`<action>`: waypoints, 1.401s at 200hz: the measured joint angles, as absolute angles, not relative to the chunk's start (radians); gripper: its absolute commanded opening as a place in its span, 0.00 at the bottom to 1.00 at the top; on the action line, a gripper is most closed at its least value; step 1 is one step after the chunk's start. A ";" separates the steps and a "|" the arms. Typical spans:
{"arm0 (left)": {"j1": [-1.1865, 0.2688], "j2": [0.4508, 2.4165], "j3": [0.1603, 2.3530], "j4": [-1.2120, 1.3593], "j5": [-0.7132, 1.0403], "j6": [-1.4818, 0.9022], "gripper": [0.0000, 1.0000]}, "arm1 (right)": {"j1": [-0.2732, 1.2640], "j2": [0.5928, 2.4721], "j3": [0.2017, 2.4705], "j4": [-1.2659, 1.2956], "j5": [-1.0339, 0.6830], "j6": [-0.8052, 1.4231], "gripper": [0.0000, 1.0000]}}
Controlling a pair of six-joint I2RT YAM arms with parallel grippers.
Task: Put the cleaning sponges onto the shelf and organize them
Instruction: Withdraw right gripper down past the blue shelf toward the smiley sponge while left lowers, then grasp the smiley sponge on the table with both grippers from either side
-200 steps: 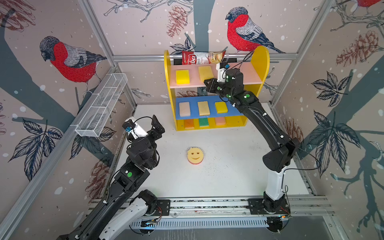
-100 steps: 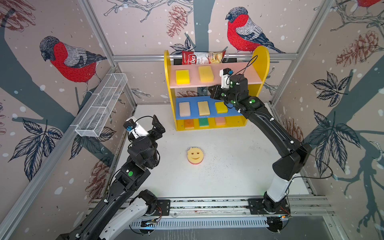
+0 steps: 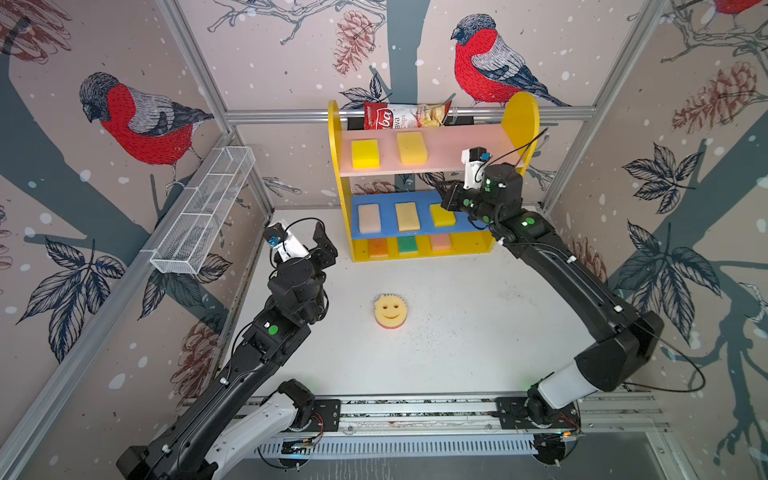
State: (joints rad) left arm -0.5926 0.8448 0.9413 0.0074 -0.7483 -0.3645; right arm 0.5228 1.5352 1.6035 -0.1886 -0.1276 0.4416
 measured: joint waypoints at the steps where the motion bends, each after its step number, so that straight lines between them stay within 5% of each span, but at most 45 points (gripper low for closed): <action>1: -0.593 0.848 0.944 0.010 -0.746 -0.364 0.67 | 0.521 1.534 1.600 -0.188 -0.127 0.442 0.14; 42: -0.593 0.922 0.981 0.061 -0.705 -0.359 0.83 | 0.401 1.464 1.408 -0.144 -0.147 0.455 0.27; 88: -0.593 1.016 1.022 0.045 -0.709 -0.400 0.85 | 0.393 1.449 1.240 -0.113 -0.215 0.429 0.32; 171: -0.558 1.082 0.919 -0.137 -0.712 -0.702 0.87 | 0.661 1.458 0.888 -0.028 -0.188 0.413 0.38; 280: -0.558 0.844 0.516 -0.196 -0.427 -0.873 0.87 | 0.862 1.555 0.869 -0.056 -0.137 0.594 0.61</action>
State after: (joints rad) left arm -0.5575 0.8444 0.5163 -0.1955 -0.4271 -0.8734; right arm 0.8616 1.5547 0.8688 -0.0559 -0.1368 0.5938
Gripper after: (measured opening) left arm 0.868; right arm 0.594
